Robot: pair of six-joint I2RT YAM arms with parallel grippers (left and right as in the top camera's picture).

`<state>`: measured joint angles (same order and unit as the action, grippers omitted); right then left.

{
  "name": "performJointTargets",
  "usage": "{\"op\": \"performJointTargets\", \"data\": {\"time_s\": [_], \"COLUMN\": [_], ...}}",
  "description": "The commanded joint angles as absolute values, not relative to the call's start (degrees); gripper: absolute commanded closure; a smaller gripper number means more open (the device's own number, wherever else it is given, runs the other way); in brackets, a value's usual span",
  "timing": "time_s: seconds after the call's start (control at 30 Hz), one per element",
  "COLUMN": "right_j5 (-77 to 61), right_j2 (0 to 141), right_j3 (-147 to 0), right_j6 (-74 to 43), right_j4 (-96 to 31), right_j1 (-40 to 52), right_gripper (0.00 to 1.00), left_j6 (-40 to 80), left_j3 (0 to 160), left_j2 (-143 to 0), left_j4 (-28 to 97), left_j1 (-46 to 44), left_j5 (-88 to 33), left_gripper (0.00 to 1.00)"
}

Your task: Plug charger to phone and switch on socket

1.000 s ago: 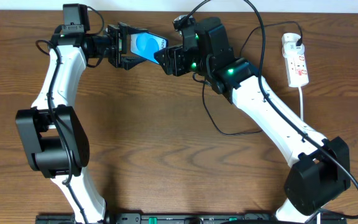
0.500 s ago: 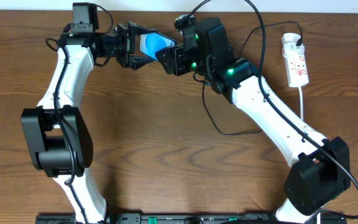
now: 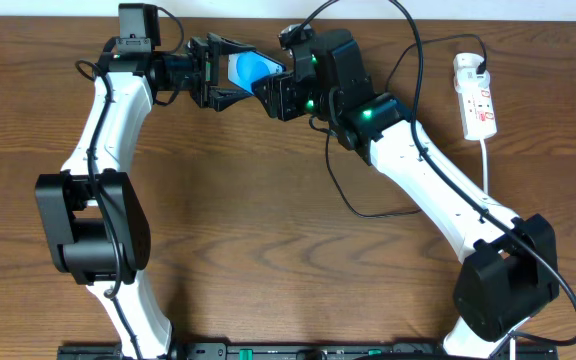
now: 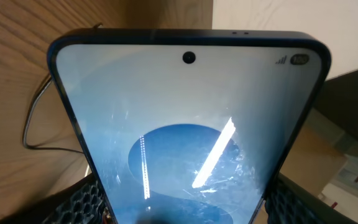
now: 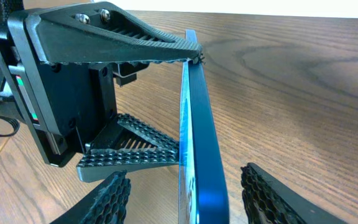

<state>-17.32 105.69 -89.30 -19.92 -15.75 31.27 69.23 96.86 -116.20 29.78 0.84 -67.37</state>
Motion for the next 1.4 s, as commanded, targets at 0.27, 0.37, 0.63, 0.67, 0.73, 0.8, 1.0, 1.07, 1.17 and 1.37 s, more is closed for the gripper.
{"op": "performJointTargets", "data": {"time_s": [0.27,0.37,0.63,0.67,0.73,0.8,1.0,1.07,1.17,1.37], "right_j5": [-16.8,-16.78,-16.16,-16.16,-16.16,-16.08,-15.94,-15.94,-15.92,-15.92], "right_j2": [106.1,106.1,106.1,106.1,106.1,106.1,106.1,106.1,106.1,106.1], "right_j3": [-90.74,-90.74,-90.74,-90.74,-90.74,-90.74,-90.74,-90.74,-90.74,-90.74], "right_j6": [-19.16,-19.0,-18.81,-18.83,-18.83,-18.83,-18.83,-18.83,-18.81,-18.81], "right_j4": [-14.9,-14.85,-14.52,-14.52,-14.52,-14.52,-14.52,-14.52,-14.5,-14.52], "right_j1": [31.79,32.05,32.36,32.36,32.36,32.36,32.36,32.36,32.36,32.36], "right_gripper": [0.46,0.47,0.55,0.57,0.6,0.62,0.71,0.77,0.8,0.83], "left_j6": [69.54,69.54,69.54,69.54,69.54,69.52,69.52,69.49,69.49,69.28], "left_j3": [98.15,98.15,98.17,98.15,98.17,98.15,98.15,98.17,98.15,98.15], "left_j2": [-115.83,-115.83,-115.83,-115.83,-115.83,-115.83,-115.83,-115.83,-115.83,-115.83], "left_j4": [29.36,29.21,29.19,29.21,29.21,29.19,29.19,29.19,29.19,29.17], "left_j1": [-0.27,-0.49,-0.75,-0.75,-0.75,-0.73,-0.75,-0.75,-0.75,-0.75], "left_j5": [-70.11,-70.11,-70.11,-70.11,-70.11,-70.11,-70.11,-70.13,-70.13,-70.96], "left_gripper": [0.93,0.93,0.93,0.93,0.93,0.93,0.93,0.93,0.93,0.93]}}
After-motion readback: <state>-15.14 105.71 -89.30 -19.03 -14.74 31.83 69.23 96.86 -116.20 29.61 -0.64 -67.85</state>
